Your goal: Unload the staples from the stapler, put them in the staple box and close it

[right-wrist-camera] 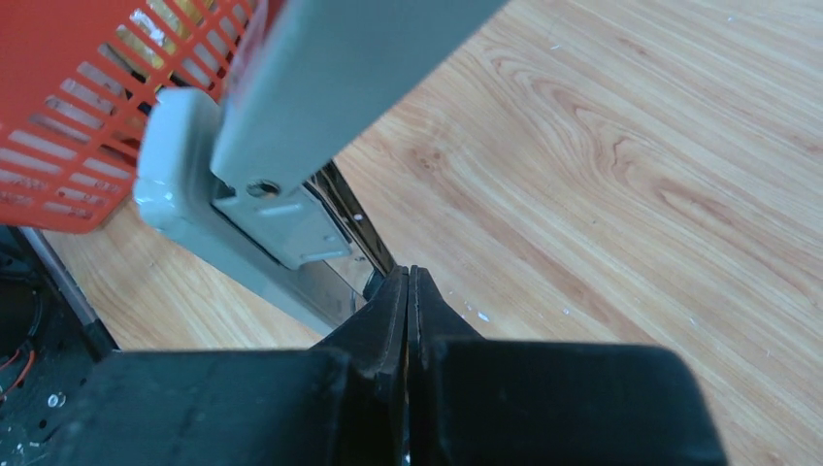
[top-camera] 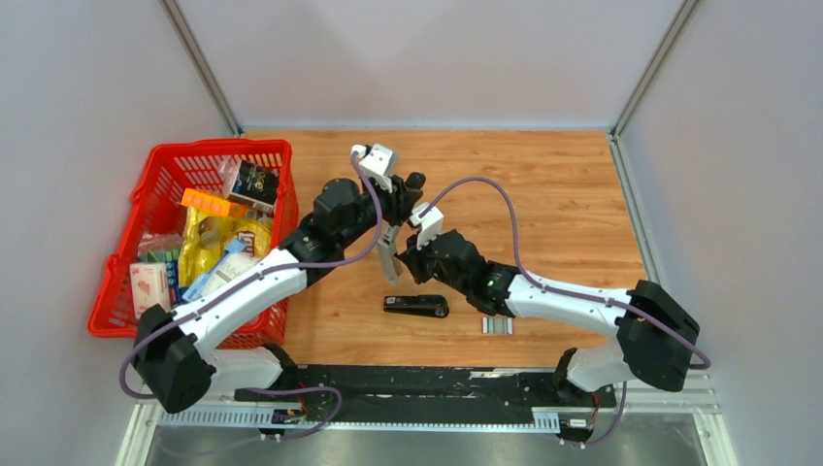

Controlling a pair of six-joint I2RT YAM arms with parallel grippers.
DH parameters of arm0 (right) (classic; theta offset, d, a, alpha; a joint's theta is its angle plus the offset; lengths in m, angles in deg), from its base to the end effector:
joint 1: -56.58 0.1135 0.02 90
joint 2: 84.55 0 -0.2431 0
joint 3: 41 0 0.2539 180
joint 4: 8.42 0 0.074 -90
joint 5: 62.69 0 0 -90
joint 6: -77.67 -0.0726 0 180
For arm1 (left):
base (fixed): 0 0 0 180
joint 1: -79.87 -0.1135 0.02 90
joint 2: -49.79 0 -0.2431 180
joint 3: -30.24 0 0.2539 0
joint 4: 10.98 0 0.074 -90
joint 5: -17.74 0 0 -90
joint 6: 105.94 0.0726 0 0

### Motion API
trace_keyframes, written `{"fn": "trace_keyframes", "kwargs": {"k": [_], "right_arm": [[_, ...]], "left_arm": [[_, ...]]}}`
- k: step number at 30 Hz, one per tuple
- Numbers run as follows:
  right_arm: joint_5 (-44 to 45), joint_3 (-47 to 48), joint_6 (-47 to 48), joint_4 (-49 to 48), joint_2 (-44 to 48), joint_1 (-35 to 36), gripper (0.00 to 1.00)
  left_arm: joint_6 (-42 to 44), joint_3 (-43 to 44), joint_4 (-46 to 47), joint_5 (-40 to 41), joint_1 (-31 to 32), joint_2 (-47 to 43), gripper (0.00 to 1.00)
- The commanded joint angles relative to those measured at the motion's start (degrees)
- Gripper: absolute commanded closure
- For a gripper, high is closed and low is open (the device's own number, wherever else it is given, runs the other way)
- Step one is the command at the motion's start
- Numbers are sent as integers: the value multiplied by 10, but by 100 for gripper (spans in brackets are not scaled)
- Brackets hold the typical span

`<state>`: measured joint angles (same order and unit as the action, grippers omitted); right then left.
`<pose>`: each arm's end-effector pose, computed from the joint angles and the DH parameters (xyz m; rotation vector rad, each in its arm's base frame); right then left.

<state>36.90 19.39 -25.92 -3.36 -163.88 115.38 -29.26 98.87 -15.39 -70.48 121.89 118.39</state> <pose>0.1907 0.2915 0.2108 -0.6814 1.9255 0.6441 0.2477 -0.2201 0.3288 0.3966 1.6487 -0.7061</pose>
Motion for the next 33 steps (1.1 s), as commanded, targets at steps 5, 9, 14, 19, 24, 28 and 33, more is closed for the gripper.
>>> {"fn": "trace_keyframes", "kwargs": {"k": [5,9,14,19,24,28,33], "right_arm": [[-23,-11,-28,-106,-31,-23,100],[-36,-16,-34,-136,-56,-28,100],[-52,-26,-44,-182,-79,-33,100],[-54,-18,-40,-182,-89,-33,100],[-58,-11,-35,-175,-82,-33,100],[-60,-5,-40,-166,-82,-33,100],[-33,-2,-28,-134,-57,-33,100]], "left_arm": [[-19,52,86,-37,-38,42,100],[-27,60,95,-50,-47,63,100],[-40,76,101,-68,-58,87,100],[-39,86,95,-74,-61,92,100],[-40,88,80,-73,-64,84,100],[-43,87,72,-78,-66,78,100],[-50,87,49,-90,-65,59,100]]}}
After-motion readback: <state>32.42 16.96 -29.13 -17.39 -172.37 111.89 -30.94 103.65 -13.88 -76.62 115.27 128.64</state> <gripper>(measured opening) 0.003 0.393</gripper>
